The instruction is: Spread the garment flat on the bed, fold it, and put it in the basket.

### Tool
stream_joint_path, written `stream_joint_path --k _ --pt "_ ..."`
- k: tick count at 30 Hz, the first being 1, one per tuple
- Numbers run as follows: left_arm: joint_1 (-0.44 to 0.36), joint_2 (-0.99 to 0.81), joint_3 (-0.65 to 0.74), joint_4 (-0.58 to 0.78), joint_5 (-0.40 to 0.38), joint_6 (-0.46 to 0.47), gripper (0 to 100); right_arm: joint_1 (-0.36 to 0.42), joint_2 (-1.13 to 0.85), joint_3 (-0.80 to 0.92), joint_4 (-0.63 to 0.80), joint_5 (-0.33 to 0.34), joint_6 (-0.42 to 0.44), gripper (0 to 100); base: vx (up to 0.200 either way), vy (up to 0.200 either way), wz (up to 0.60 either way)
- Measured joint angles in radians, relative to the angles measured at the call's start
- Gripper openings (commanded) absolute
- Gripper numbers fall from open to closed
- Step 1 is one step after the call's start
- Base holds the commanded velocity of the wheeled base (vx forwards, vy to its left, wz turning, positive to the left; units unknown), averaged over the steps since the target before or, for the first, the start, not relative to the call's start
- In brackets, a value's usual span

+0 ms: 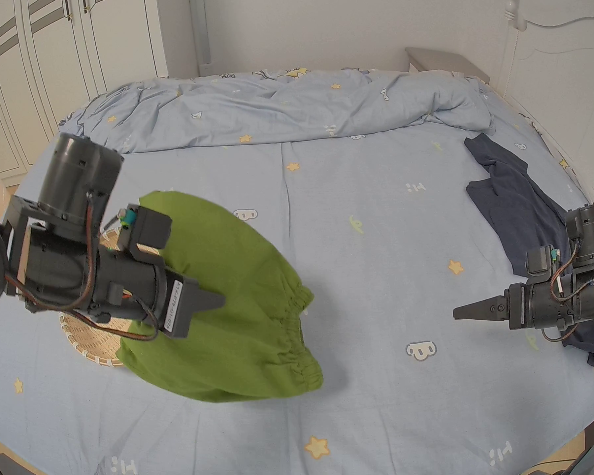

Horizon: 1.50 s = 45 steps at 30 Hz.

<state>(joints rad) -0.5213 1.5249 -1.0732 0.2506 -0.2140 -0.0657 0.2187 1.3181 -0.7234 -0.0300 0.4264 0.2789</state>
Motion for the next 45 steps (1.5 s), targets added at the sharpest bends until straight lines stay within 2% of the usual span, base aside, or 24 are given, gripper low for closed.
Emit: stream_joint_path --k 4,10,15,22,30,38,45 --pt "0.058 -0.016 -0.044 0.009 0.01 0.07 0 -0.001 -0.007 0.0 0.001 0.0 -0.001 100 0.0 0.0 0.0" --pt "0.181 -0.034 -0.077 -0.042 0.003 0.087 0 0.001 -0.018 0.0 0.003 0.0 -0.01 100 0.0 0.0 0.0" --pt "0.314 -0.037 -0.092 -0.129 -0.056 0.087 0 0.001 -0.025 0.0 0.005 -0.001 -0.013 100 0.0 0.0 0.0" --pt "0.469 -0.01 -0.111 -0.155 -0.121 0.085 0 -0.003 -0.03 0.0 0.005 -0.002 -0.015 100 0.0 0.0 0.0" --pt "0.578 0.057 -0.054 -0.158 -0.131 0.065 0 -0.002 -0.042 -0.001 0.006 -0.001 -0.015 100 0.0 0.0 0.0" --pt "0.693 0.127 0.076 -0.164 -0.14 0.063 0 0.01 -0.062 0.001 0.007 0.0 -0.015 100 0.0 0.0 0.0" --pt "0.732 0.272 0.063 -0.184 -0.128 0.061 0 0.023 -0.069 0.007 0.008 0.0 -0.015 100 0.0 0.0 0.0"
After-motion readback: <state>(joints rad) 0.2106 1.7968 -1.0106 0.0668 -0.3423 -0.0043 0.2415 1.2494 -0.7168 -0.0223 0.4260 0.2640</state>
